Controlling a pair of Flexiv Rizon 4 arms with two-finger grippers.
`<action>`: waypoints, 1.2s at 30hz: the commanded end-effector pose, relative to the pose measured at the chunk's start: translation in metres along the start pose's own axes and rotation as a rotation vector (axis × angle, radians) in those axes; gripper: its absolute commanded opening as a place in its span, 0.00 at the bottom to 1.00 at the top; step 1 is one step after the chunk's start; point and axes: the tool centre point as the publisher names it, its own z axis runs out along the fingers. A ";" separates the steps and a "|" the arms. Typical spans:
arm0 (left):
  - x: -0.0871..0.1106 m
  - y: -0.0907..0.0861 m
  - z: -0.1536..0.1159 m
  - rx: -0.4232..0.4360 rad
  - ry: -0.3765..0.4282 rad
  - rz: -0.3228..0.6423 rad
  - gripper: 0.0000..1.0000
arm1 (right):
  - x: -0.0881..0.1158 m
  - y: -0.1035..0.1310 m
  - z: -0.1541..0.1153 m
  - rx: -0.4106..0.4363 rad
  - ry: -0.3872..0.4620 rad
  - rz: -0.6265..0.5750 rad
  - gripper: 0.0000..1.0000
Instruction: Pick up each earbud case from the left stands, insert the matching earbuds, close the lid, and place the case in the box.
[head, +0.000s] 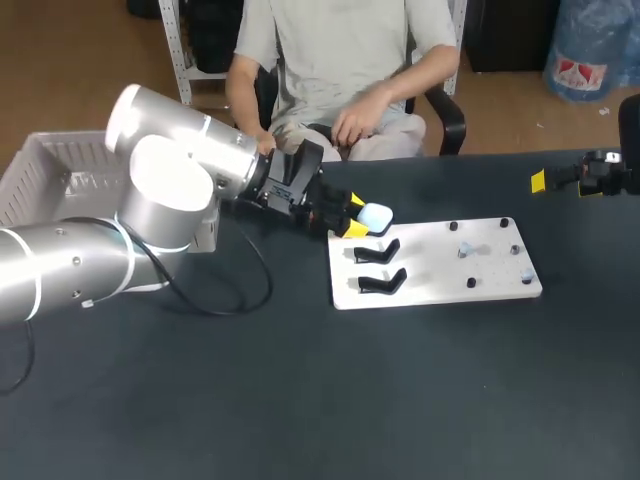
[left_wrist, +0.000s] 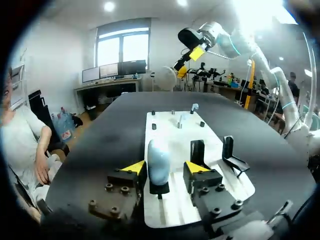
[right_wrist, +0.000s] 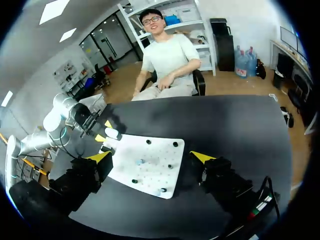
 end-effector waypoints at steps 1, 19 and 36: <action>0.001 0.005 0.004 0.010 0.000 -0.001 0.46 | 0.000 -0.001 0.000 -0.002 0.000 -0.001 1.00; 0.001 0.010 0.012 0.013 -0.004 0.005 0.45 | 0.000 -0.001 0.000 -0.002 0.000 -0.001 1.00; 0.002 0.014 0.014 0.005 -0.002 0.007 0.00 | 0.000 -0.001 0.000 -0.002 0.000 -0.001 1.00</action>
